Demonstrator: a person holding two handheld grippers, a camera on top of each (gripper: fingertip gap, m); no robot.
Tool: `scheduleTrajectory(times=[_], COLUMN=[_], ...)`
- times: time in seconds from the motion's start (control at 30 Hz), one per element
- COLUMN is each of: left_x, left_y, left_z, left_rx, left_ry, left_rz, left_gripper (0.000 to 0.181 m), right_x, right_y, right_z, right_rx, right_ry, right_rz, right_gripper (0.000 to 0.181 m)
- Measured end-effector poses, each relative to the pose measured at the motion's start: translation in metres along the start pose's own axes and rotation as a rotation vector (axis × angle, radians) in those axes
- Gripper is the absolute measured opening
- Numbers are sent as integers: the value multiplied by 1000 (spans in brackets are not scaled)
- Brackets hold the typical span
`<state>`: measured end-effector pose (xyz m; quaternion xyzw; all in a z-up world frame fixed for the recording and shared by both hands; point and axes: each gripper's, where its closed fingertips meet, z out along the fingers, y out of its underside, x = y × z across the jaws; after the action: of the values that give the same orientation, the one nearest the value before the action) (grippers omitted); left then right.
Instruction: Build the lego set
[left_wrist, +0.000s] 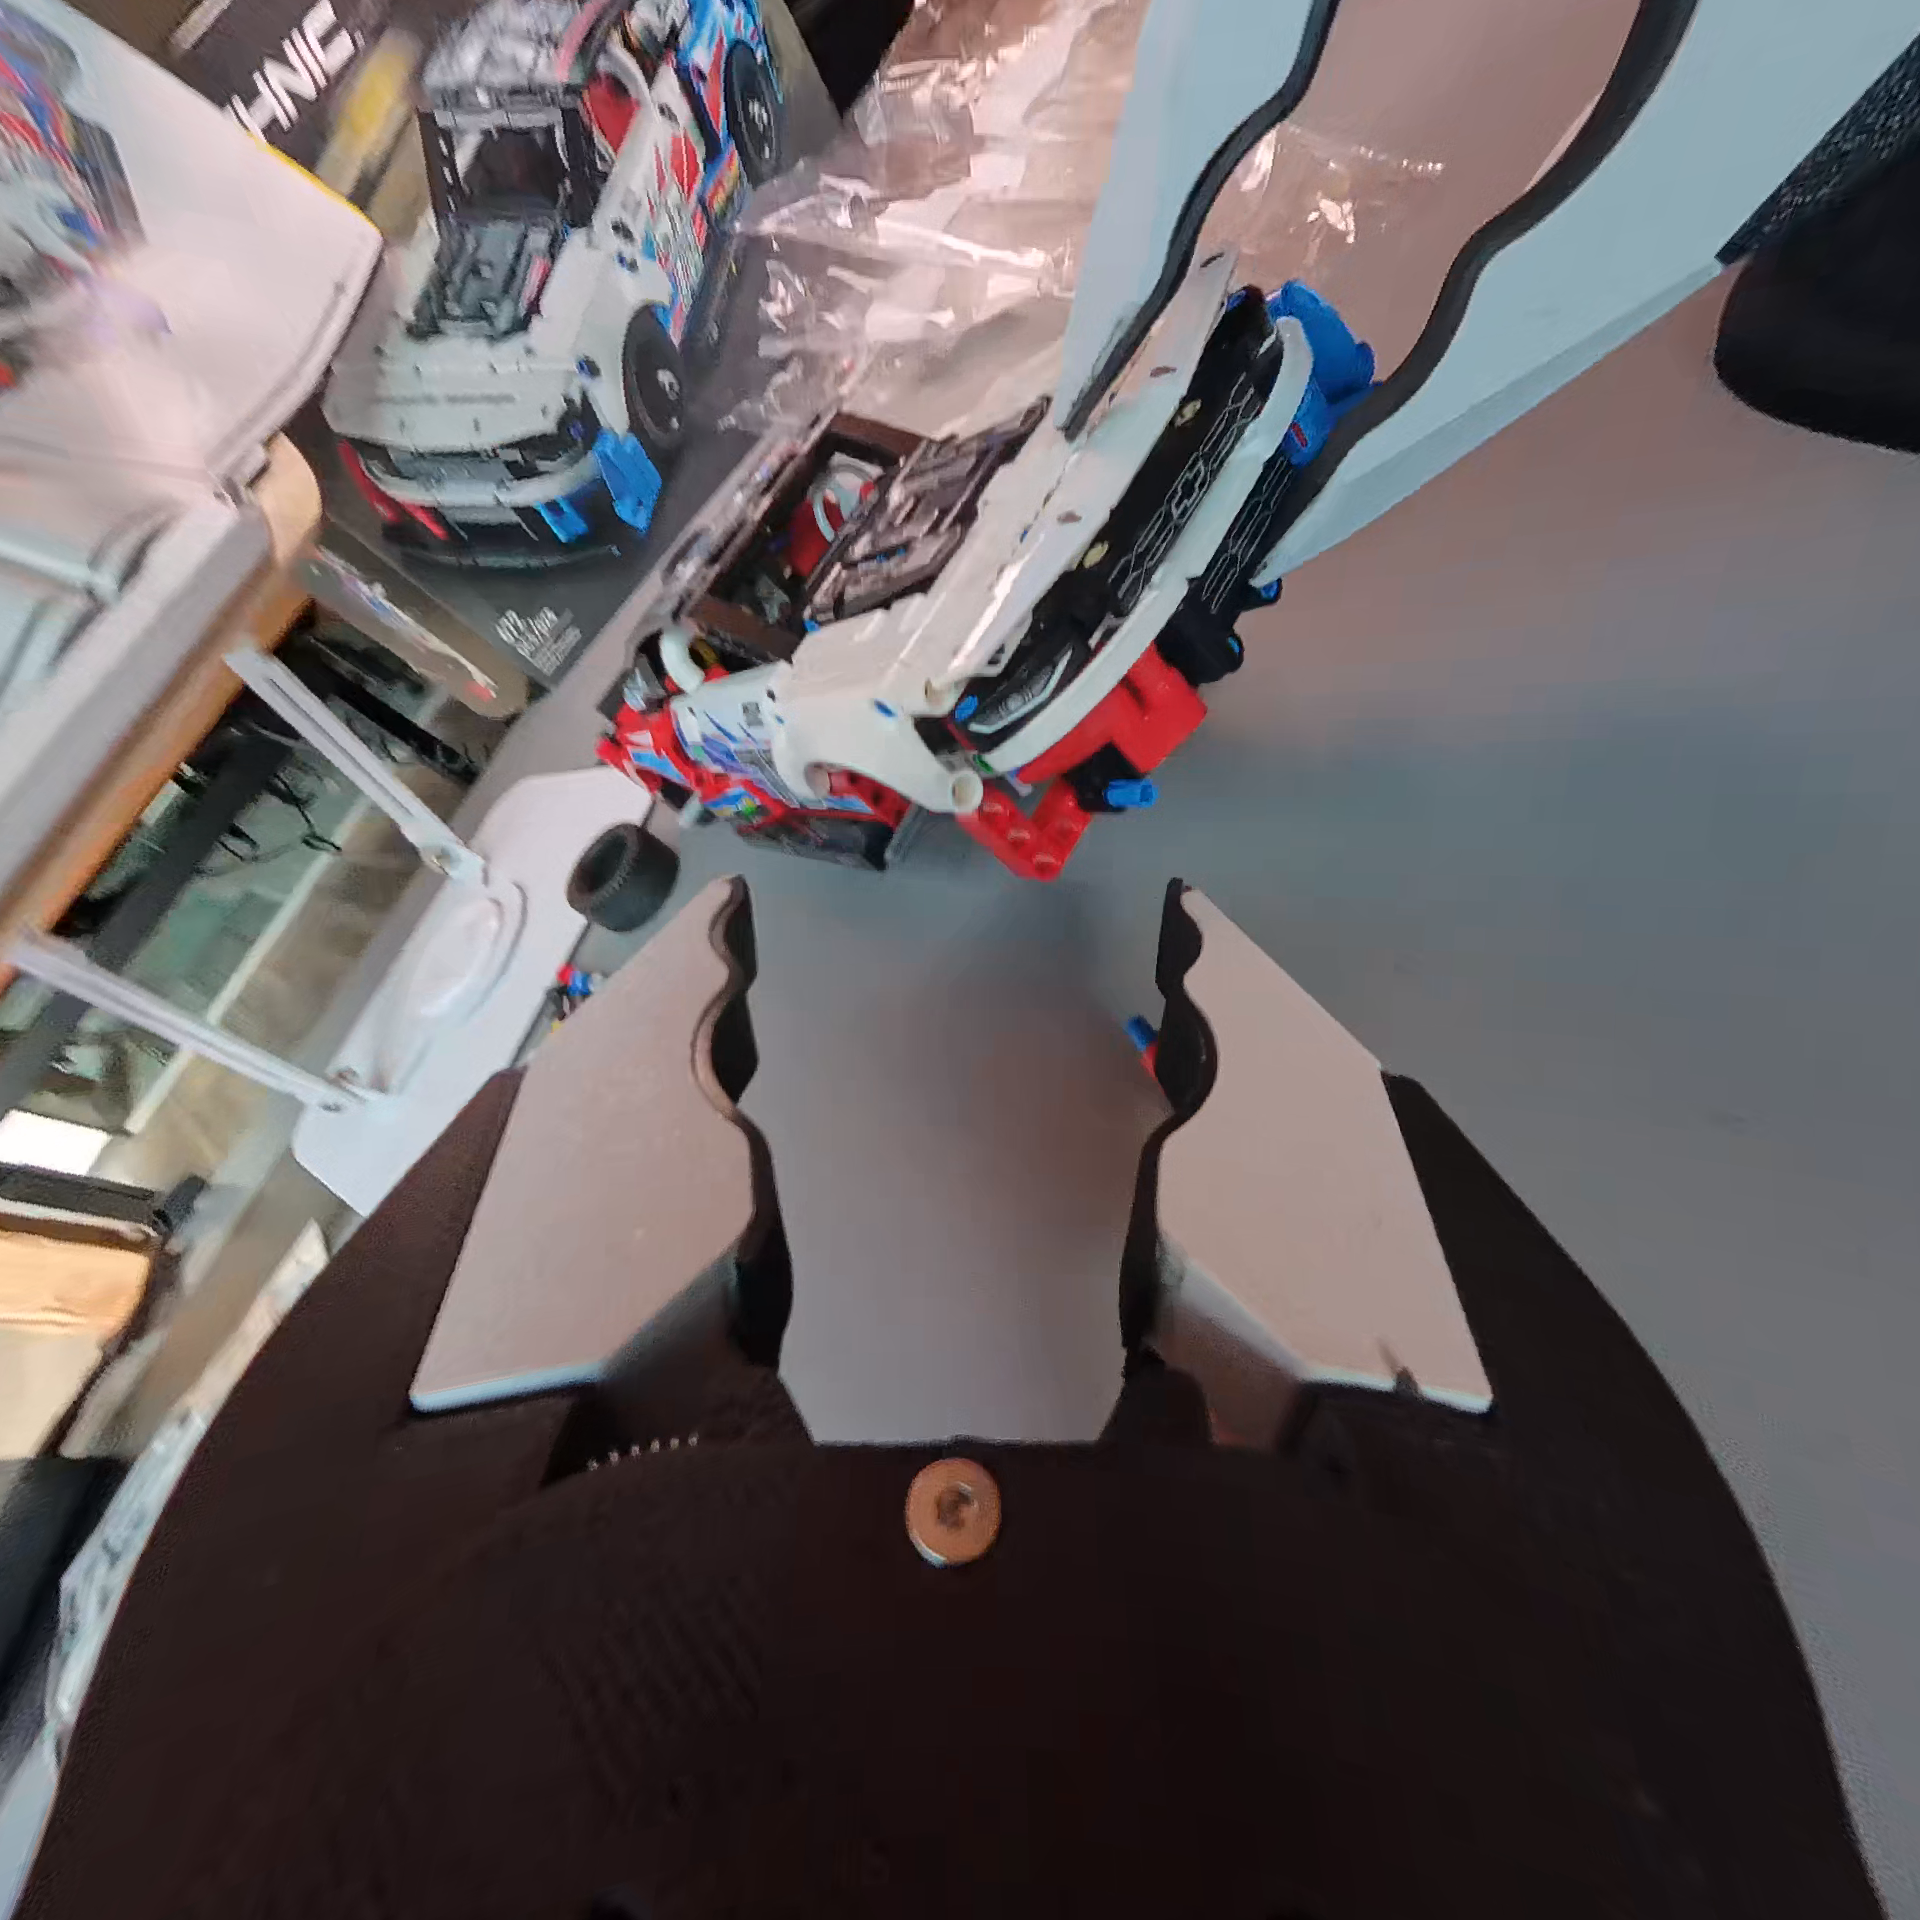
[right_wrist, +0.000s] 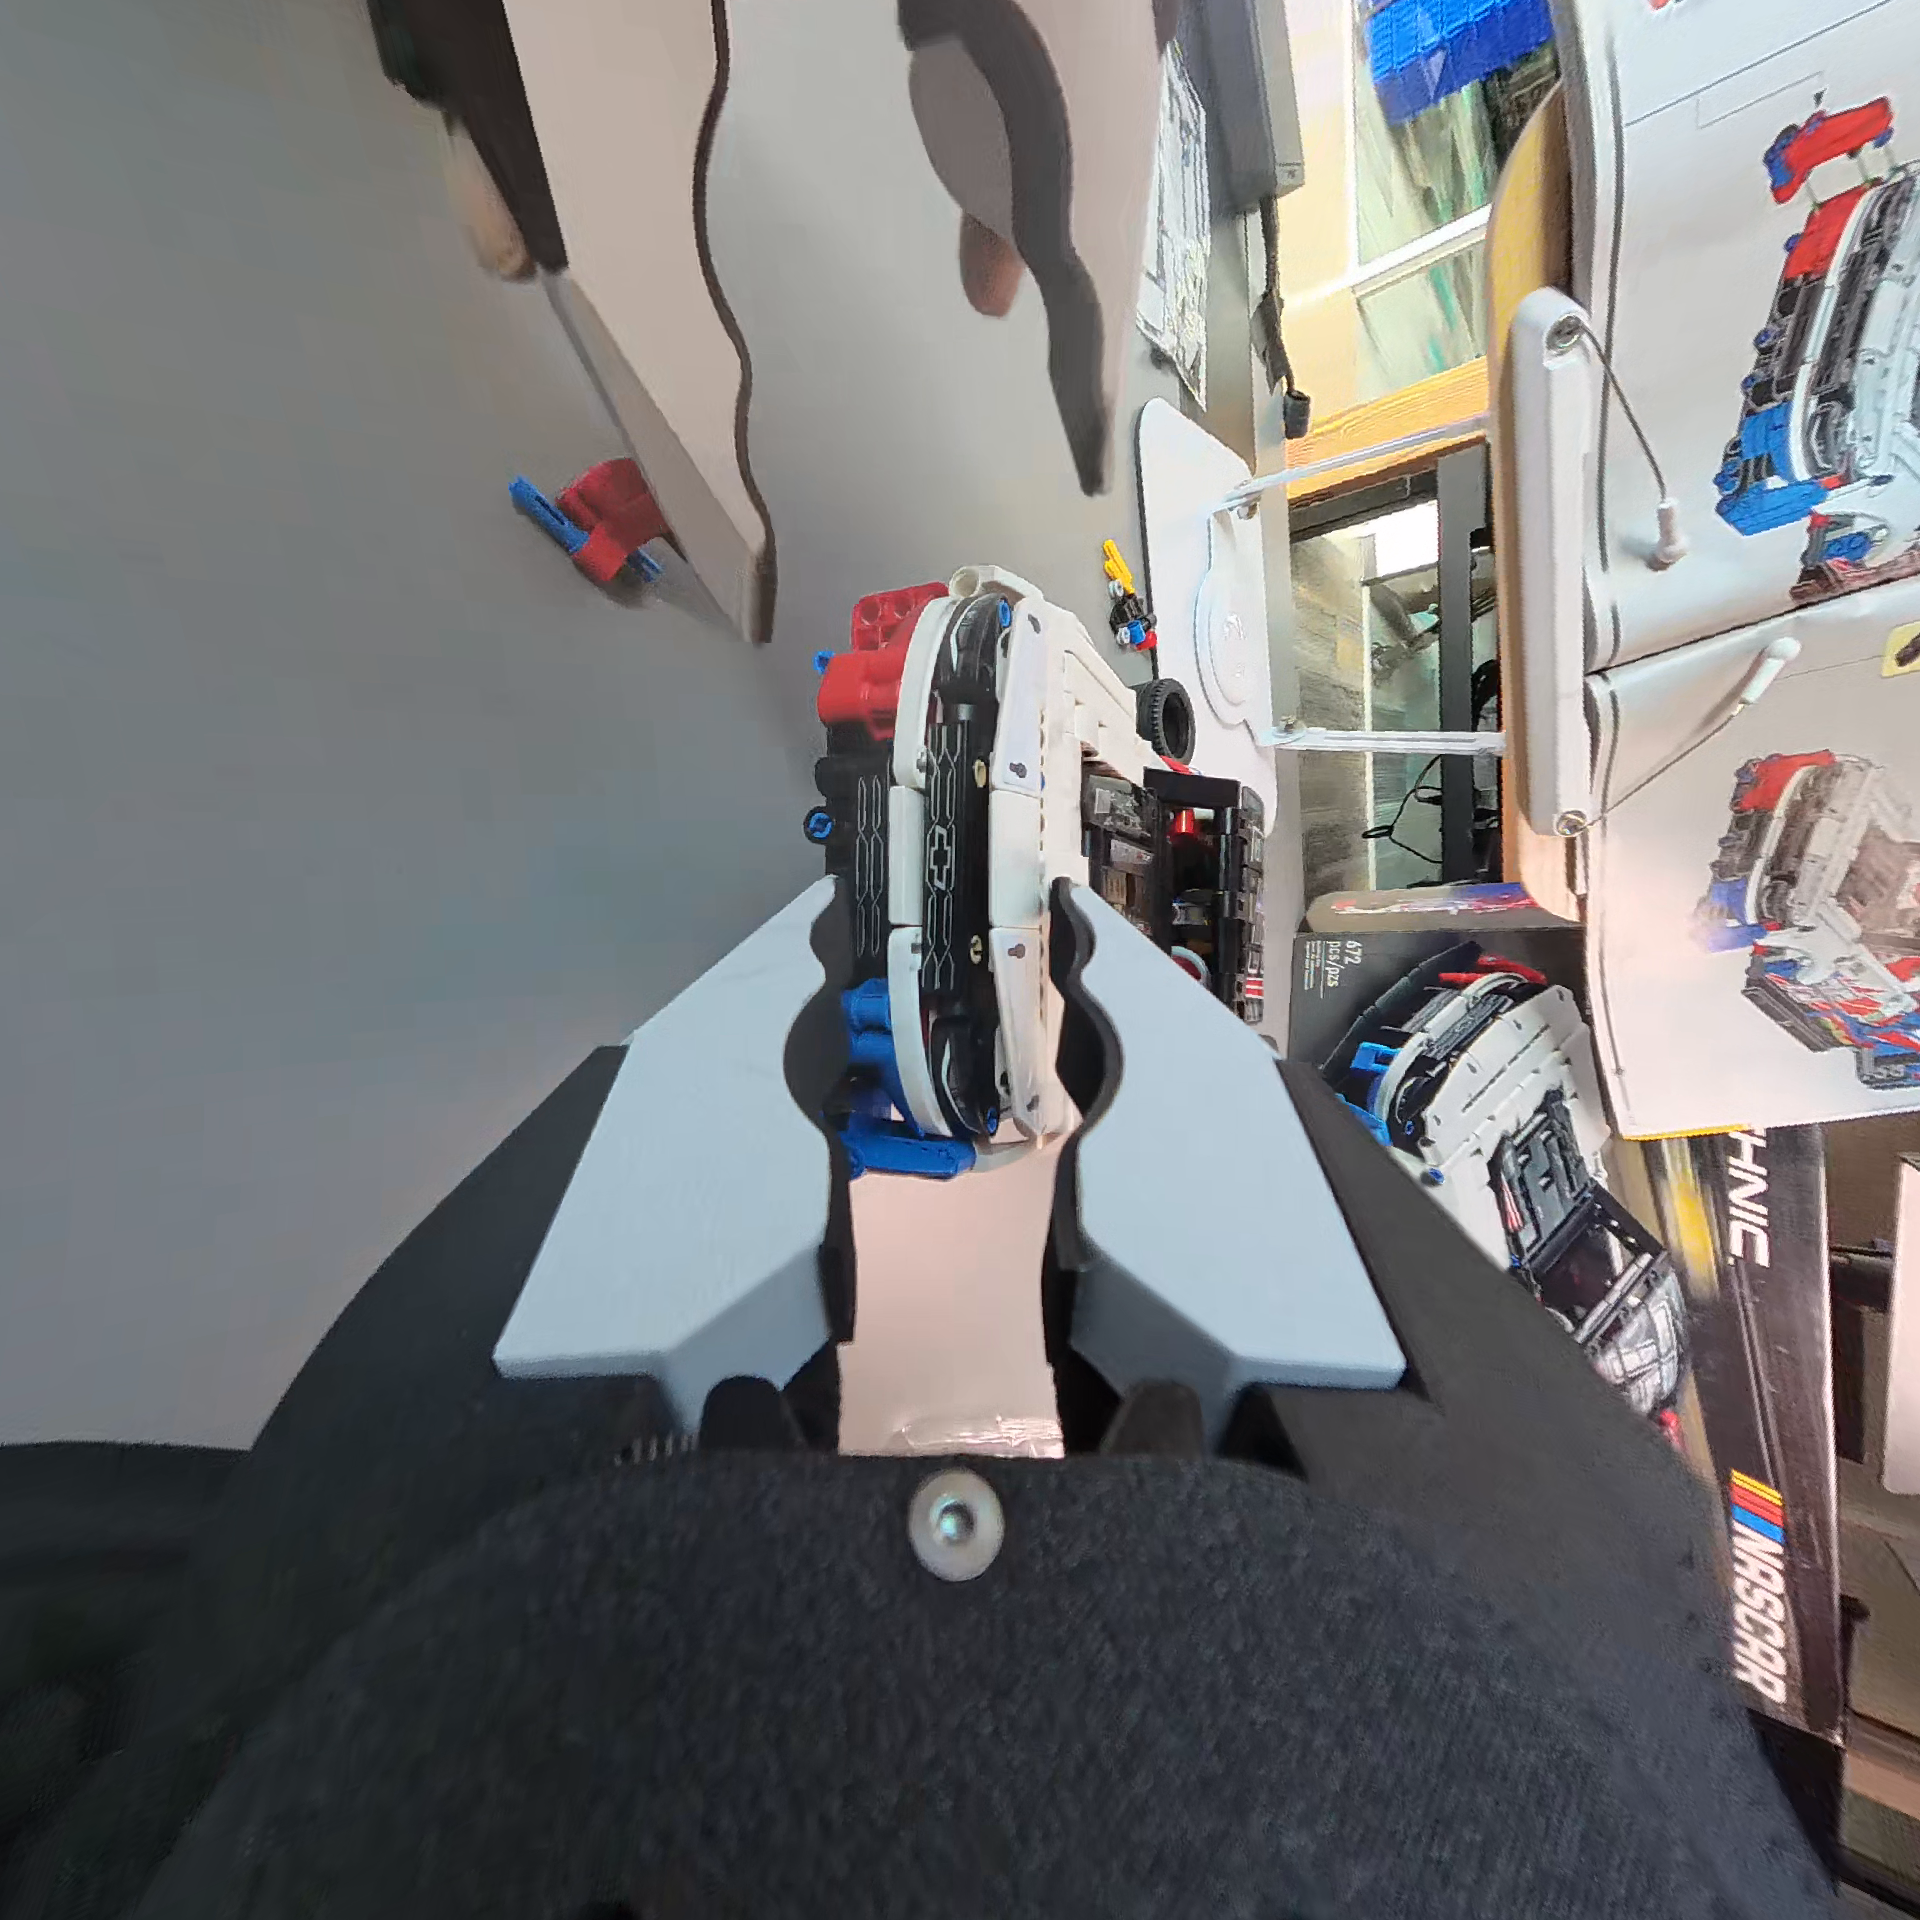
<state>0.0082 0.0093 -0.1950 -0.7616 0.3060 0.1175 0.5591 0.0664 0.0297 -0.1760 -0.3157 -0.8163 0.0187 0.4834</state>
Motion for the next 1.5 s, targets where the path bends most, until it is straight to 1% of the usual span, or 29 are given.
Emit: scheduleTrajectory(times=[0.03,0.1,0.13,0.17,0.2,0.27,0.33,0.4,0.47,0.53,0.6,0.63,0.67,0.73,0.8,0.87,0.93,1.0,1.07,1.13,1.17,1.2,1.23,1.3,1.37,1.5], left_x=[-3,-8,-9,-10,-9,-2,-2,-4,-6,-8,-11,-12,-15,-23,-34,-49,-64,-75,-80,-75,-72,-69,-69,-75,-76,-75], left_y=[-8,-20,-27,-34,-38,-41,-44,-46,-49,-53,-61,-66,-71,-78,-95,-116,-132,-134,-124,-113,-110,-111,-115,-118,-121,-123], left_z=[6,21,27,32,36,41,43,43,43,42,41,41,40,38,29,16,4,0,5,14,18,19,18,15,14,10], left_rx=[34,72,93,112,124,138,153,160,157,158,171,176,178,182,248,311,367,378,364,338,336,360,398,450,476,501], left_ry=[-15,-53,-74,-100,-110,-83,-80,-74,-64,-52,-38,-29,-25,-18,-17,-16,8,66,122,197,216,239,248,246,281,383], left_rz=[57,201,278,346,405,488,505,500,495,487,478,472,464,439,361,244,108,-29,-139,-220,-240,-259,-290,-344,-401,-552], left_gripper=[80,90,92,89,83,59,57,57,57,57,56,56,56,55,55,59,72,85,89,90,86,72,67,53,53,52], right_x=[3,8,10,11,14,19,21,21,23,30,42,46,51,62,78,93,107,117,123,128,130,131,132,136,141,144], right_y=[-1,-3,-3,-3,-3,0,3,3,4,9,19,25,23,16,3,-7,-16,-22,-29,-34,-36,-38,-40,-44,-46,-49], right_z=[-1,-1,0,0,0,0,-1,-2,-4,0,9,14,16,12,0,-11,-21,-29,-35,-36,-36,-36,-37,-38,-37,-35], right_rx=[11,26,29,31,28,28,43,63,67,40,-21,-46,-24,29,108,147,195,232,260,276,282,288,303,335,363,361], right_ry=[-6,-15,-19,-21,-20,-8,-11,-15,-11,42,114,131,142,90,-12,-132,-253,-365,-465,-534,-568,-598,-632,-688,-740,-818], right_rz=[11,30,33,36,37,38,56,61,48,-5,-118,-173,-195,-157,-81,-7,59,112,170,209,225,242,261,319,384,470], right_gripper=[35,35,35,35,35,35,36,54,68,75,72,65,58,55,53,53,53,53,53,53,54,54,54,54,54,53])
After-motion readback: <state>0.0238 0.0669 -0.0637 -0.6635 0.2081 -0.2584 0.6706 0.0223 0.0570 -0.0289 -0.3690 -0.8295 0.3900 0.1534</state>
